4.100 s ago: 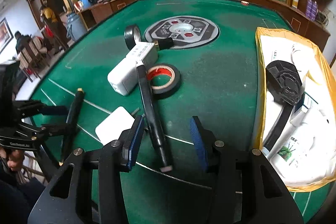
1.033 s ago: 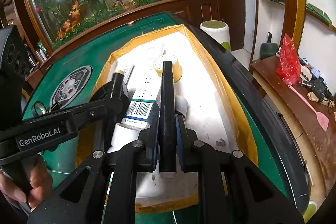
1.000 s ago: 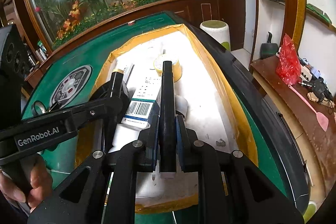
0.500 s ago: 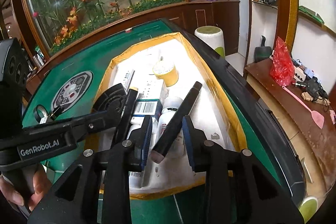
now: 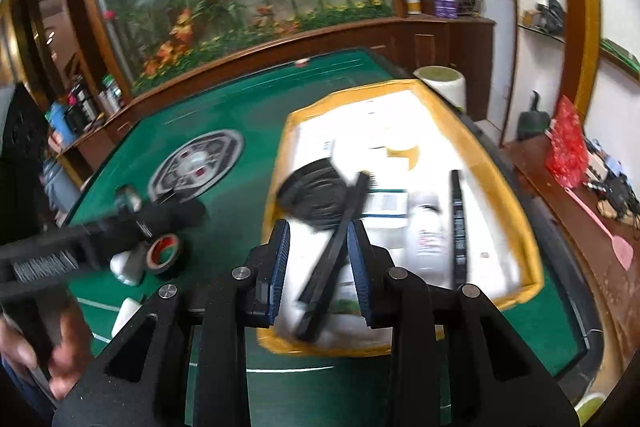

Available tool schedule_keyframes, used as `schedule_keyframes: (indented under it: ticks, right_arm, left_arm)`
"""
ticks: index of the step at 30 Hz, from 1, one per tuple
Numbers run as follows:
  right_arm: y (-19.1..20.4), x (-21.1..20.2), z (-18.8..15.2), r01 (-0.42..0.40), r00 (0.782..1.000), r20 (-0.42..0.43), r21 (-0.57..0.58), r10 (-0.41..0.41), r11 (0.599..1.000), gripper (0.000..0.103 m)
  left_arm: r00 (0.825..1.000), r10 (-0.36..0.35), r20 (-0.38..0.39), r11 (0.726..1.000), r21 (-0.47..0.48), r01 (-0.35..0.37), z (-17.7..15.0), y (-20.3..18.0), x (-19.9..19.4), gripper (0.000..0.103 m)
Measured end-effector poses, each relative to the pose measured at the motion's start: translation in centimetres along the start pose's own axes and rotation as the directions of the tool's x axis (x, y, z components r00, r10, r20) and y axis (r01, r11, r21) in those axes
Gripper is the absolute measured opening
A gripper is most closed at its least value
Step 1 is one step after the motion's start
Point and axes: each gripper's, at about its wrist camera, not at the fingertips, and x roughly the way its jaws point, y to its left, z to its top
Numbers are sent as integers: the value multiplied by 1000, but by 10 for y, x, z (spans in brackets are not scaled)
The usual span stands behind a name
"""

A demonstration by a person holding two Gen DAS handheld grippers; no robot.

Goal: Organize rigid objects
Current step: 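Open the left tool to drop the marker while the right tool releases its marker in the tray, then grasp a black tape roll with the left tool while the right tool grasps the white square charger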

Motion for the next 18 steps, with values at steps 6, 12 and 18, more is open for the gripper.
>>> schedule_keyframes:
  ticks: [6,12,18]
  right_arm:
    - [33,9,-9,-52,998,-30,-66,50,996,34]
    - [62,19,-18,-108,992,-71,-122,100,987,34]
    - [80,34,-26,-197,974,-140,-135,178,971,34]
  left_arm:
    - [963,254,88,962,-121,-243,11,75,-38,69]
    - [919,392,-46,888,-243,-391,11,144,-15,69]
    - [899,428,-94,873,-214,-438,13,163,13,68]
